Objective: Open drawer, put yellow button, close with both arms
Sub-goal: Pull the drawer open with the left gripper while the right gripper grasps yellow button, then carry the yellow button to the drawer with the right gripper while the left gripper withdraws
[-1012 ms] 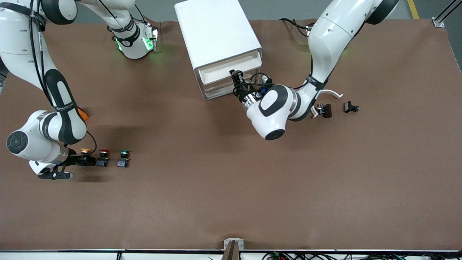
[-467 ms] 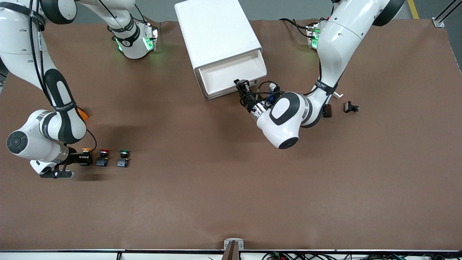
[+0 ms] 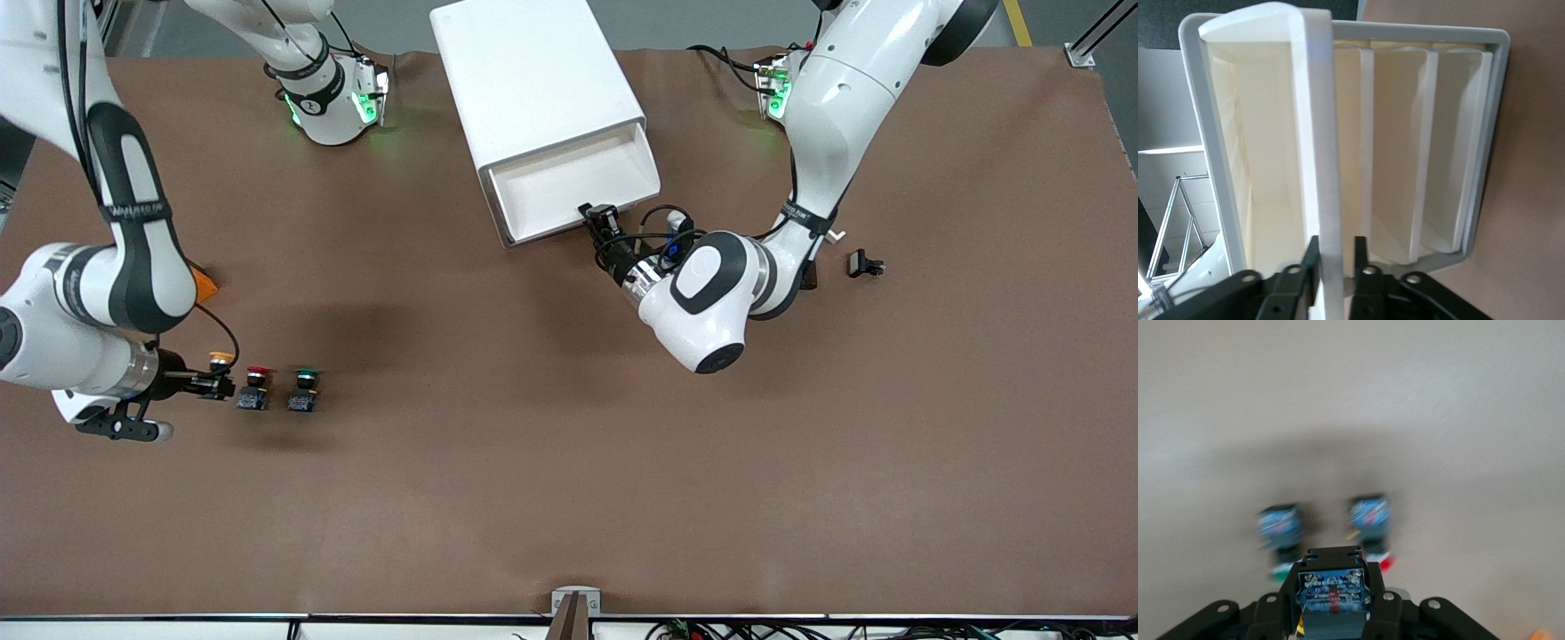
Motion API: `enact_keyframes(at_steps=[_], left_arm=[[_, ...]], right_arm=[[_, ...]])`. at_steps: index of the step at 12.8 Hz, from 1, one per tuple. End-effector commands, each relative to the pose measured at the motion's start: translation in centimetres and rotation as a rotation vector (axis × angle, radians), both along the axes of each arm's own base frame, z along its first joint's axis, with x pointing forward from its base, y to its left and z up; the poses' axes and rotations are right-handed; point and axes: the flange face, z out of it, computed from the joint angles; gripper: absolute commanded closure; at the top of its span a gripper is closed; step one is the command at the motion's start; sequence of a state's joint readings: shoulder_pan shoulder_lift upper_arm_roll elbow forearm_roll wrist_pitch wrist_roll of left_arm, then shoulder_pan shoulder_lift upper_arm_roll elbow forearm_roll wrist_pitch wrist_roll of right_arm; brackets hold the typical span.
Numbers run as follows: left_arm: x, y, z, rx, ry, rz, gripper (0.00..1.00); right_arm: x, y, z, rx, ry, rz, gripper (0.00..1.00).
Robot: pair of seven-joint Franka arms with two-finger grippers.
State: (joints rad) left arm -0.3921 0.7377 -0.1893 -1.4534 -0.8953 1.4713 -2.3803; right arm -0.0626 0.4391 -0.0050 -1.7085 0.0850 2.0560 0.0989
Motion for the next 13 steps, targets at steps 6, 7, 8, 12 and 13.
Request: enact_keyframes(at_steps=[6,7,8,12,13], left_arm=[[6.5,5.5,1.9,-0.074,-0.113,0.091,0.00],[7.8,6.9,2.4,-0.075,-0.149,0.106,0.00],[8.8,8.4,2.9,-0.064,-0.176,0.125,0.00],[10.8,11.1,6.4,0.043,-0.335,0.062,0.00],[11.0,11.7,6.9,0.066,-0.356,0.051,0.00]], right_arm=[[-5.2,18.6,10.2,-0.011,0.050,-0.310,1.00],[-6.2,20.8,11.3,-0.016,0.050,-0.336,1.00],[-7.4,23.4,12.5,-0.020,0.053,-0.365,1.00],[-12.1,32.9,16.2,0.032,0.080,-0.507,1.00],[-13.1,35.1,16.9,0.035,0.076,-0.535,1.00]])
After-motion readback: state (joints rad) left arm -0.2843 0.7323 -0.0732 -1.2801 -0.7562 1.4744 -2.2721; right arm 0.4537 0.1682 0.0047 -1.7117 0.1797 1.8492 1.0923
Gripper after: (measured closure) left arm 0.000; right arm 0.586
